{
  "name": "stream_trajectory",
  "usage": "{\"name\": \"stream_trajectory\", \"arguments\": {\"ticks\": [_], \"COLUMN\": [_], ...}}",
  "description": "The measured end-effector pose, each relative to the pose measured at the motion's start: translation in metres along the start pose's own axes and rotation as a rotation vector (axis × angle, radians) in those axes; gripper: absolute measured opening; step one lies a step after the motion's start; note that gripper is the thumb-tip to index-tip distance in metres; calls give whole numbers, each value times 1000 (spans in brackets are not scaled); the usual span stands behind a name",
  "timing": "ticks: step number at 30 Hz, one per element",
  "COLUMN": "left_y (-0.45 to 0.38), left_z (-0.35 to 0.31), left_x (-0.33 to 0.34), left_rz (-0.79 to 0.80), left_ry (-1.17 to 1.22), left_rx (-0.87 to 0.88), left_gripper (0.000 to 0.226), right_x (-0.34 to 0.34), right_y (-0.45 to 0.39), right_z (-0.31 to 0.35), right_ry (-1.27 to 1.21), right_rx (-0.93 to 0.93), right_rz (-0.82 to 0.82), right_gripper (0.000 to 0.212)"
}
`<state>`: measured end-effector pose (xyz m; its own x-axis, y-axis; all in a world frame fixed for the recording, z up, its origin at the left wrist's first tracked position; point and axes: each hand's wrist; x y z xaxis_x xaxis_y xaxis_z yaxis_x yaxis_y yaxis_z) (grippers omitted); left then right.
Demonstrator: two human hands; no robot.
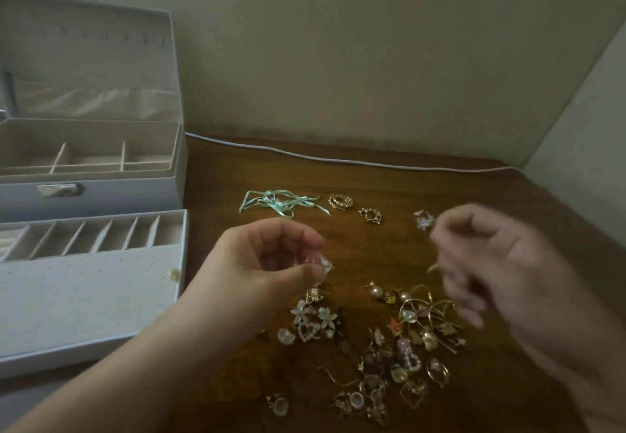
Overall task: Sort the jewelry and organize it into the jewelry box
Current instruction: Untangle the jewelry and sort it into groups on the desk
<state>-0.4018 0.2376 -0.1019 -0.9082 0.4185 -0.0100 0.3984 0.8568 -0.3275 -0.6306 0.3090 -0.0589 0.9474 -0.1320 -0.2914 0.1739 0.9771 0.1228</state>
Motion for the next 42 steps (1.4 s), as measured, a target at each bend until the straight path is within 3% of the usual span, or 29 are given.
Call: {"name": "stream_trajectory", "arguments": {"ticks": [4, 11, 16, 21, 28, 32, 35, 42], "left_y": [0, 1, 2, 5, 8, 8, 6, 5], "left_z": [0, 2, 3, 4, 10, 15, 14, 13], "left_x": [0, 0, 2, 8, 7, 3, -3, -8], "left_rz": [-12, -14, 18, 60, 142, 164, 285, 342], "left_ry": [-19, -19, -37, 23, -158, -452, -910, -959], "left_rx": [20, 19, 102, 194, 274, 410, 551, 491], "left_gripper": [26, 23, 31, 50, 57, 45, 32, 32], "right_x": [32, 55, 46, 46, 35, 6, -30, -67], "right_y": [17, 13, 9, -8, -11, -28, -75, -145], "right_z": [-4, -23, -12, -1, -1, 1, -10, -47], "right_ry": [370, 676, 358, 166, 131, 192, 269, 493], "right_rx": [-119, -167, -297, -183, -72, -71, -67, 17], "right_rz": [189, 165, -84, 134, 255, 37, -261, -417], "right_gripper": [5, 18, 19, 16, 10, 20, 3, 8]}}
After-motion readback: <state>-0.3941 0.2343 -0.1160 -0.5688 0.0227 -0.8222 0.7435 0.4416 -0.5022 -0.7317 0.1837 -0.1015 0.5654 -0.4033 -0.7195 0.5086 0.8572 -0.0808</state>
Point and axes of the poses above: each hand's wrist, its own y-axis away from the middle knuckle, its own x-axis out of the palm, z = x × y, and after that the axes turned 13 degrees about x, right-handed
